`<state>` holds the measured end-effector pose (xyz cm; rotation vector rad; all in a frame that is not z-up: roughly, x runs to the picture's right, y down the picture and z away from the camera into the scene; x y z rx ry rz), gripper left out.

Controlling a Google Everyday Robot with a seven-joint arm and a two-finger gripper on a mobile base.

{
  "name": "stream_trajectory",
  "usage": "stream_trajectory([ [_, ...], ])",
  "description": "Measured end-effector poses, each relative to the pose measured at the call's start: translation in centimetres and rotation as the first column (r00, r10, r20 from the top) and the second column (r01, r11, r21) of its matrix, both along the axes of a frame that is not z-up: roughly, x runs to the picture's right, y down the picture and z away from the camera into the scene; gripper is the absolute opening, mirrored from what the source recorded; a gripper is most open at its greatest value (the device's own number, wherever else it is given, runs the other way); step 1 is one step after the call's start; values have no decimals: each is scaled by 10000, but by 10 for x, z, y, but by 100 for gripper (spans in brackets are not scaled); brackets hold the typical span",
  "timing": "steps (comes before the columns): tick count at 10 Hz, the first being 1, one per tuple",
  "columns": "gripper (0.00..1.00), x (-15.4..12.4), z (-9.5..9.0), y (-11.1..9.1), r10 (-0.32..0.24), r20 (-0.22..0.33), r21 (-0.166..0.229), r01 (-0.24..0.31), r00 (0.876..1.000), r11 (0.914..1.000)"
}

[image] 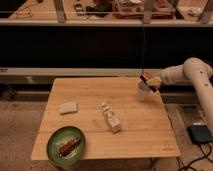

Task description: Place the eraser in the ceramic cup

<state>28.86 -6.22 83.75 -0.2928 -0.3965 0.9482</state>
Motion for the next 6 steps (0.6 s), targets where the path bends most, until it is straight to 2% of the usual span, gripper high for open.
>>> stream_trajectory([
  [2, 3, -8, 7, -4, -519, -250, -123, 516, 9983, 9986],
  [3, 8, -7, 10, -4, -700, -451, -214, 691, 9965, 9974],
  [4, 15, -7, 13, -5, -766, -594, -300, 750, 9953, 9967],
  [6, 38, -7, 18, -6, -882, -794, -499, 844, 9929, 9952],
])
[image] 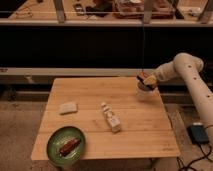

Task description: Place the eraser in the ceramic cup

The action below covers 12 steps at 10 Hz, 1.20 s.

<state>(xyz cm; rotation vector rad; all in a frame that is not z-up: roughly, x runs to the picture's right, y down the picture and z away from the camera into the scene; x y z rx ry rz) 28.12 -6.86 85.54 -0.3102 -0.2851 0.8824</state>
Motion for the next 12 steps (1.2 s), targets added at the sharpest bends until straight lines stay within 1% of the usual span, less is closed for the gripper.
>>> stream_trajectory([
  [1, 46, -2, 1, 0, -15, 4, -73, 15, 10000, 10000],
  [3, 67, -4, 4, 3, -58, 27, -272, 58, 10000, 9996],
  [4, 75, -4, 6, 5, -124, -9, -374, 124, 9999, 9992],
  [5, 80, -2, 9, 9, -268, -128, -508, 261, 9996, 9984],
  [6, 80, 1, 11, 12, -396, -247, -649, 379, 9989, 9972],
  [8, 80, 1, 10, 16, -393, -180, -873, 376, 9991, 9955],
  [11, 80, -5, 3, 19, -361, 327, -1239, 399, 9988, 9915],
  [12, 80, -1, 0, 18, -281, 408, -1347, 334, 9988, 9903],
])
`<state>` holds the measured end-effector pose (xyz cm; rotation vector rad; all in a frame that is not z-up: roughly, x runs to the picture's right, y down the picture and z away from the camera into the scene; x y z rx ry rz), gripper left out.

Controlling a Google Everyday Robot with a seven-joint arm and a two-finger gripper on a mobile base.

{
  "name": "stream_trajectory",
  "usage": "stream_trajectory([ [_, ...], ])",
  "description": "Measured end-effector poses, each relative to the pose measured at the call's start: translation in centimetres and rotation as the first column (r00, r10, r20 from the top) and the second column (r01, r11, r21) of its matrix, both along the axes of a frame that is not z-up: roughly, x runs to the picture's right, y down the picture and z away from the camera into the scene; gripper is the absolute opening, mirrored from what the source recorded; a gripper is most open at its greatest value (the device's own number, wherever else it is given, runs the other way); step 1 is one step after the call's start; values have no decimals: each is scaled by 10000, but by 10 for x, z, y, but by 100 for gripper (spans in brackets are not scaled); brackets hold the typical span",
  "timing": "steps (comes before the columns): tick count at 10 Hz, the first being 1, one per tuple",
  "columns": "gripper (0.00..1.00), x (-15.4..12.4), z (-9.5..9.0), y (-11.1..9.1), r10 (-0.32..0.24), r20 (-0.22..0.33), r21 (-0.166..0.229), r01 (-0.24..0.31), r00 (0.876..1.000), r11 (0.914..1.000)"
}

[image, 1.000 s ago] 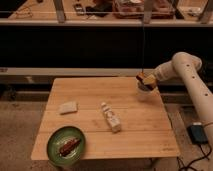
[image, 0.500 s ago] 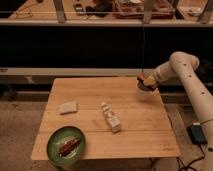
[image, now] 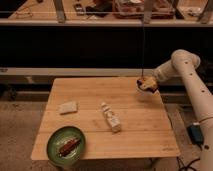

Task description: Place the eraser in the ceramic cup

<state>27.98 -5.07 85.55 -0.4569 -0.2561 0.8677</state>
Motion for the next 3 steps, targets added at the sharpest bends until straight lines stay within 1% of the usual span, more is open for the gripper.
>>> stream_trajectory([
  [1, 80, 4, -2, -2, 108, 13, -52, -108, 9999, 9999],
  [2, 80, 15, -4, -4, 339, 9, -119, -339, 9994, 9994],
  [3, 80, 24, -6, -3, 422, 109, -190, -420, 9990, 9989],
])
